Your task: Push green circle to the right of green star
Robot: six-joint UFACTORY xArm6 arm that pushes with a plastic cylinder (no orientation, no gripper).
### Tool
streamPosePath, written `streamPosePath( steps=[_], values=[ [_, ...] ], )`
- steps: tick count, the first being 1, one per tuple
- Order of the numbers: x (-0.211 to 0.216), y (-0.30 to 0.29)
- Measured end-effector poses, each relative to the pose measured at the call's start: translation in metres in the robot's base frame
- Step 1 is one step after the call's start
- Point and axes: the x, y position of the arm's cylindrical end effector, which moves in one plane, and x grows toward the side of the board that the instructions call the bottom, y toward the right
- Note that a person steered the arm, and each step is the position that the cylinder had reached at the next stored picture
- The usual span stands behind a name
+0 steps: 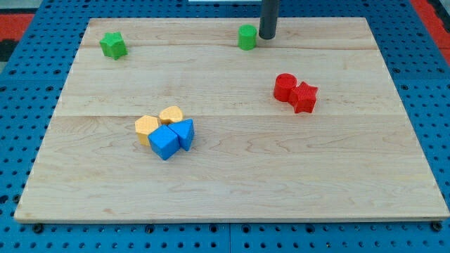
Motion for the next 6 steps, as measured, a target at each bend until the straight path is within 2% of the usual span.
streamPosePath(
  steps=[1, 3, 4, 5, 6],
  values=[
    [0.000, 0.024],
    [0.001, -0.181],
    [0.001, -0.221],
    [0.015, -0.192],
    [0.024, -0.210]
  ],
)
